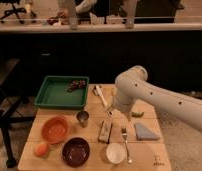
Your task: Place eraser in metal cup
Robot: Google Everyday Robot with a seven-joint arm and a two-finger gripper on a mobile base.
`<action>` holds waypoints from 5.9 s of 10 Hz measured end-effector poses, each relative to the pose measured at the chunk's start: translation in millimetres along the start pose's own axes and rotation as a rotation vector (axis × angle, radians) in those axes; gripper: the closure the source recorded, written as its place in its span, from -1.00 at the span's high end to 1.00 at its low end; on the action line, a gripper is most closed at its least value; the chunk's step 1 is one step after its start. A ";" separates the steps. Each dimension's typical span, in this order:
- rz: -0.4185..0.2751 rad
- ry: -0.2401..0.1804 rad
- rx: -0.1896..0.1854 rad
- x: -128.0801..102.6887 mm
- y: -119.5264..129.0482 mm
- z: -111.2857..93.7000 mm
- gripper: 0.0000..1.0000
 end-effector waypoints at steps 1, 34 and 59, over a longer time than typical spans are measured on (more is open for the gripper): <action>0.005 -0.016 0.017 4.2 -0.4 4.6 0.60; -0.016 -0.313 -0.120 0.3 -18.6 156.6 0.05; -0.154 -0.158 -0.126 32.8 -84.5 61.4 -1.00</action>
